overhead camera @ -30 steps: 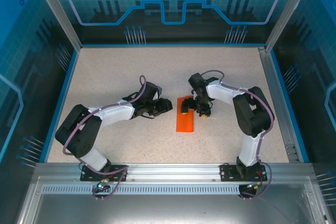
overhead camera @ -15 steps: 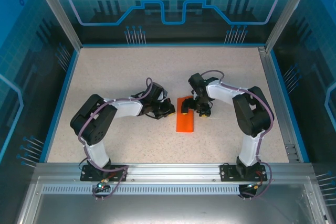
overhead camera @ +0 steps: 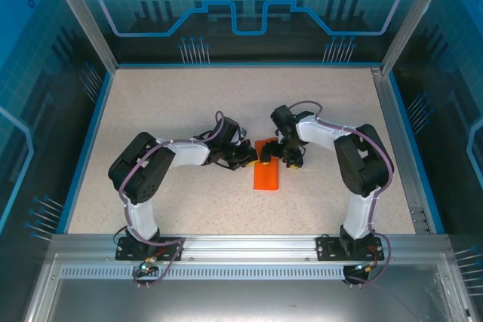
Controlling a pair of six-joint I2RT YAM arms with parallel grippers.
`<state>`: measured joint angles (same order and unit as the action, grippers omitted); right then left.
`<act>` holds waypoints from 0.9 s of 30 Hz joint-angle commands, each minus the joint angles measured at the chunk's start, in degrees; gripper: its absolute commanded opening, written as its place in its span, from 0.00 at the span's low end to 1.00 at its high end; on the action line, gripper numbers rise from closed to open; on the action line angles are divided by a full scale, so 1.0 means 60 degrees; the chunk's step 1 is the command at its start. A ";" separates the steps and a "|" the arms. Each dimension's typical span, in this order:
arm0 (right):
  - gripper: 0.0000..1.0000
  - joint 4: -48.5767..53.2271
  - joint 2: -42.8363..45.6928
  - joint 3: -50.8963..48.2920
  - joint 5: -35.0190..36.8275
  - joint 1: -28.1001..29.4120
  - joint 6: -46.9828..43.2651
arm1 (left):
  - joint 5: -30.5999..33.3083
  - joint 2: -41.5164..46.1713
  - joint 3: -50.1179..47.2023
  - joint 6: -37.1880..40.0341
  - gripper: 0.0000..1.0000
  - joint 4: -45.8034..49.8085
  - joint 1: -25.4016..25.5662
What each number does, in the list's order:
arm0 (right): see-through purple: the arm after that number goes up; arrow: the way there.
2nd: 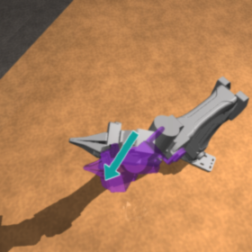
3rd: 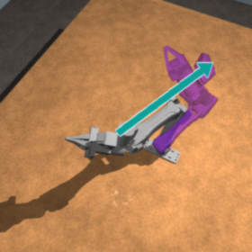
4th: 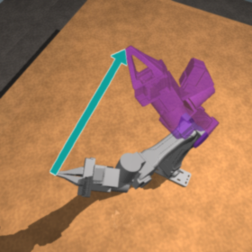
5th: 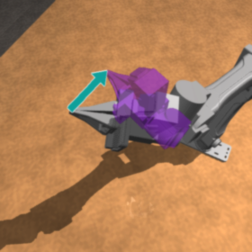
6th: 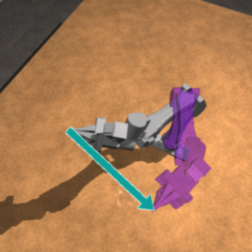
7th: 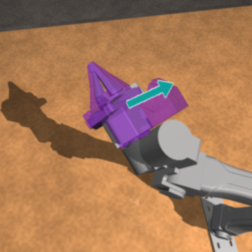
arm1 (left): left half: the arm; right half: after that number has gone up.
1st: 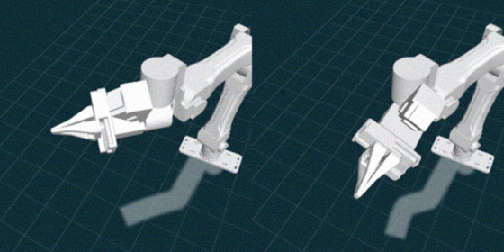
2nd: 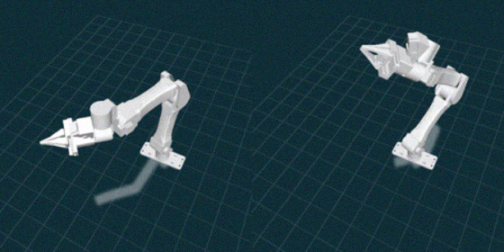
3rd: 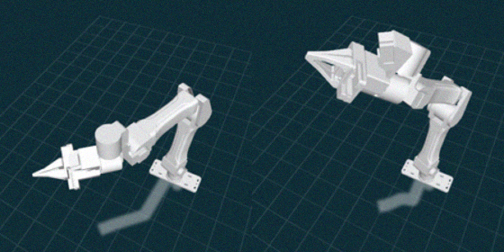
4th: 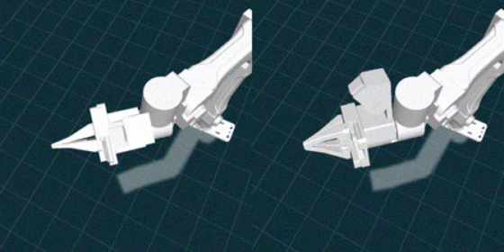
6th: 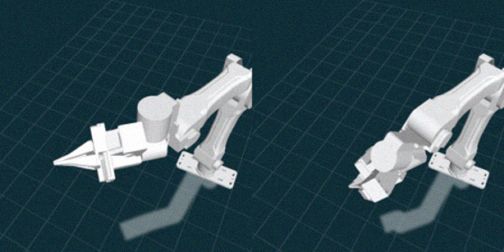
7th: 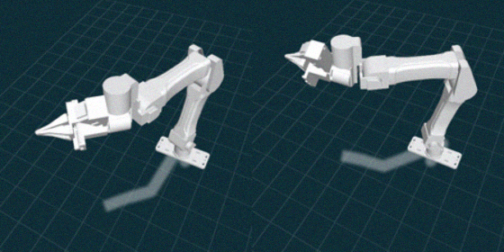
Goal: Fold a paper plane with a square sheet of paper (pick it up from the middle)
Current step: Hold the square sheet of paper at the center of the table.
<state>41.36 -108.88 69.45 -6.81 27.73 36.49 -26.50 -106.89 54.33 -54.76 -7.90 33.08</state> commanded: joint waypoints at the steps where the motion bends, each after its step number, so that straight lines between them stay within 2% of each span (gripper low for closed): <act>1: 0.88 -0.0698 -0.1087 -0.0633 0.0182 0.0067 -0.0003 | -0.0288 -0.0271 0.0239 -0.0186 0.00 -0.0080 0.0082; 11: 0.88 -0.0703 -0.1097 -0.0647 0.0143 0.0109 0.0027 | -0.0339 -0.0735 0.0467 -0.0385 0.00 -0.0132 0.0184; 27: 0.88 -0.0710 -0.1051 -0.0553 0.0122 0.0154 0.0027 | 0.0602 -0.1110 0.0772 0.0139 0.00 0.1424 0.0432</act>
<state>41.34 -108.97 69.47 -6.59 27.77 37.10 -25.28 -111.81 58.19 -55.05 -3.73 34.20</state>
